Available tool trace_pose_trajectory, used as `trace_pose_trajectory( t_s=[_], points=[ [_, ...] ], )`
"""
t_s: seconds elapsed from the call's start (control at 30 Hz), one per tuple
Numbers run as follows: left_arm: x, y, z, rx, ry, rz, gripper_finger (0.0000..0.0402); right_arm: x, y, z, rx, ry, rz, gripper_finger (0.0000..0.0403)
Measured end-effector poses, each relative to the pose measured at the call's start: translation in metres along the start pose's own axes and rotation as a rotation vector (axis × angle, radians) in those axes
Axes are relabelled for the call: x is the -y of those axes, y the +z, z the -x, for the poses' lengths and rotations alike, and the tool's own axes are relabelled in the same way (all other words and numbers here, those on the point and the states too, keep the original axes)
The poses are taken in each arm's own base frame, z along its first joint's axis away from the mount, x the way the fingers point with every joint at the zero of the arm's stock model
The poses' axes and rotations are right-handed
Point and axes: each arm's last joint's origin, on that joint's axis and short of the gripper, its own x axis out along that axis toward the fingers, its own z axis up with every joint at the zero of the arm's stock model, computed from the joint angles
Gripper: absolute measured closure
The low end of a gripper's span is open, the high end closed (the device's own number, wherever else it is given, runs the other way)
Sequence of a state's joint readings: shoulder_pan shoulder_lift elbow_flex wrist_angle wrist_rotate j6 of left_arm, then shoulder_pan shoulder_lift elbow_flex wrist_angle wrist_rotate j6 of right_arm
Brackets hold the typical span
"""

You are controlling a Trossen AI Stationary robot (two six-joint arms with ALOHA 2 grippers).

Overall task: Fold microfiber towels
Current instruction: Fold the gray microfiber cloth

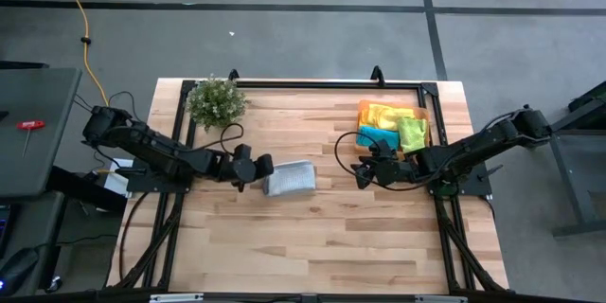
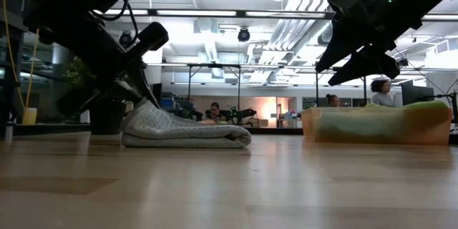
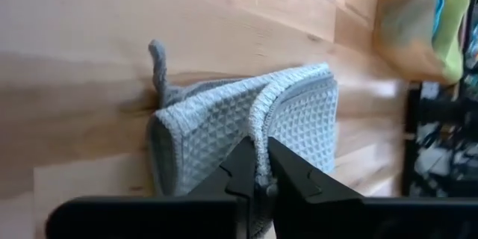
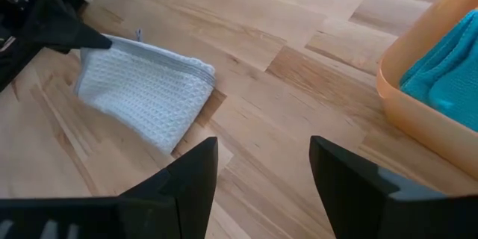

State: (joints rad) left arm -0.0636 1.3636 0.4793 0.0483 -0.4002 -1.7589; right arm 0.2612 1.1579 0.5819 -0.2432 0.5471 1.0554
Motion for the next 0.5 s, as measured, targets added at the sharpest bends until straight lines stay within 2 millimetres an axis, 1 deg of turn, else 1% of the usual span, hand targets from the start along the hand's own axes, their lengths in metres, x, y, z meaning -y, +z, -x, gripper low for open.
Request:
trace_pose_trajectory(
  t_s=[0.2, 0.5],
  points=[
    [0.001, 0.006, -0.003, -0.018, 0.013, -0.126, 0.0346, 0.000, 0.000, 0.000, 0.000, 0.000, -0.001, 0.0199],
    [-0.003, 0.019, -0.006, -0.087, 0.074, -0.334, 0.0255, -0.003, 0.002, 0.000, 0.016, 0.027, 0.026, 0.0199]
  ],
)
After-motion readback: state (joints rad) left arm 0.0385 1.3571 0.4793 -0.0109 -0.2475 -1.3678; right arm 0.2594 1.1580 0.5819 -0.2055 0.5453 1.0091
